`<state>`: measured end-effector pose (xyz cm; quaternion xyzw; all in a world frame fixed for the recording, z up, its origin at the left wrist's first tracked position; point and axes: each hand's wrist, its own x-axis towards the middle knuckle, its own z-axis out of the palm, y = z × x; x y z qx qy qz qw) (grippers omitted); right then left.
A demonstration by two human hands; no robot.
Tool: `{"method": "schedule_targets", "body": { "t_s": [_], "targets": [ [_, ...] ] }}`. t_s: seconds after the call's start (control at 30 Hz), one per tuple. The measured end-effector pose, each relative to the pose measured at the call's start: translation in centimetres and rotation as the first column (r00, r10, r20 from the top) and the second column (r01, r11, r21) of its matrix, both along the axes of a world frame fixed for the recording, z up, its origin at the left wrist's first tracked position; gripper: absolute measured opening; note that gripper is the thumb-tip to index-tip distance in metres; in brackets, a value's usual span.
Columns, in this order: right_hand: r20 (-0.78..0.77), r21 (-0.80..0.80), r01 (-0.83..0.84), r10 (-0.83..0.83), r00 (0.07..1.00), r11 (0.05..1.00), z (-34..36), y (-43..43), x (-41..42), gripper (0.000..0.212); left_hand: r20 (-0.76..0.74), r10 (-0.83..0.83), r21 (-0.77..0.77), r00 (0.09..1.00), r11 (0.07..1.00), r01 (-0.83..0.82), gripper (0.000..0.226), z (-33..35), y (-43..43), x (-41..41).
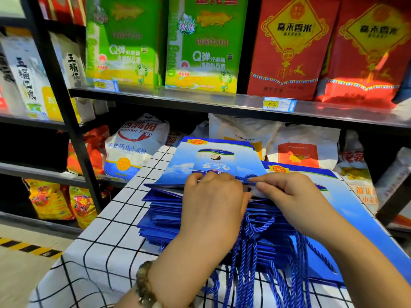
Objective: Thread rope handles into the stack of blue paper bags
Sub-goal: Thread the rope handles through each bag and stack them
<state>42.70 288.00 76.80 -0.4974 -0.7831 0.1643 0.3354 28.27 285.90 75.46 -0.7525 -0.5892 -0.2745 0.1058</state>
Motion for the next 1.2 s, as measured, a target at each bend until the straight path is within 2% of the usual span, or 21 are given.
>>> {"method": "schedule_targets", "body": {
  "t_s": [0.1, 0.17, 0.23, 0.37, 0.53, 0.67, 0.7, 0.77, 0.83, 0.93, 1.07, 1.2],
  "targets": [
    [-0.011, -0.011, 0.001, -0.001, 1.0, 1.0, -0.3, 0.0, 0.0, 0.02, 0.035, 0.018, -0.035, 0.999, 0.999, -0.017, 0.045, -0.1, 0.2, 0.0],
    [-0.02, -0.015, 0.002, -0.003, 1.0, 1.0, -0.5, 0.0, -0.1, 0.02, 0.054, 0.013, -0.056, 0.998, 0.998, -0.01, 0.05, 0.2, 0.2, 0.0],
    [-0.03, -0.016, 0.002, -0.002, 1.0, 1.0, -0.6, -0.2, 0.0, 0.02, 0.077, -0.001, -0.124, 0.997, 0.992, 0.011, 0.047, 0.7, 0.1, 0.3],
    [-0.018, -0.005, 0.008, -0.008, 1.0, 1.0, -0.6, -0.2, 0.0, 0.021, 0.084, -0.066, -0.031, 0.994, 0.997, 0.069, 0.032, 0.2, 0.0, 0.2],
    [0.051, 0.037, 0.044, -0.046, 0.998, 0.998, -0.6, 0.0, 0.4, 0.02, 0.065, -0.187, -0.099, 0.98, 0.976, 0.192, 0.019, 0.7, -0.4, -0.9],
    [-0.064, -0.141, -0.051, 0.043, 0.997, 0.989, 0.5, -0.1, 0.5, 0.026, 0.078, -0.254, 0.007, 0.964, 0.967, 0.255, 0.015, 0.2, -0.1, -1.6],
    [-0.05, -0.203, -0.085, 0.077, 0.996, 0.975, 0.9, 0.0, 0.4, 0.028, 0.12, -0.263, 0.043, 0.957, 0.965, 0.26, 0.015, -0.1, -0.1, -1.7],
    [0.096, -0.289, -0.118, 0.151, 0.984, 0.95, 1.6, 0.4, 0.2, 0.029, 0.174, -0.262, 0.077, 0.949, 0.965, 0.252, 0.014, -0.6, -0.1, -1.9],
    [0.203, -0.329, -0.1, 0.174, 0.964, 0.939, 2.2, 0.7, 0.1, 0.019, 0.225, -0.246, 0.052, 0.943, 0.969, 0.24, 0.018, -0.6, -0.5, -1.9],
    [0.184, -0.392, -0.101, 0.186, 0.965, 0.914, 2.6, 0.8, 0.3, 0.013, 0.346, -0.188, -0.034, 0.919, 0.977, 0.213, 0.032, -0.4, -0.7, -2.0],
    [0.235, -0.349, -0.049, 0.138, 0.962, 0.936, 2.3, 1.0, 0.3, 0.019, 0.325, -0.221, 0.004, 0.92, 0.973, 0.232, 0.024, -0.5, -1.0, -2.3],
    [0.243, -0.215, 0.007, 0.046, 0.969, 0.977, 1.8, 1.4, 0.4, 0.024, 0.268, -0.275, 0.082, 0.924, 0.962, 0.262, 0.033, -0.8, -0.9, -2.4]
  ]
}}
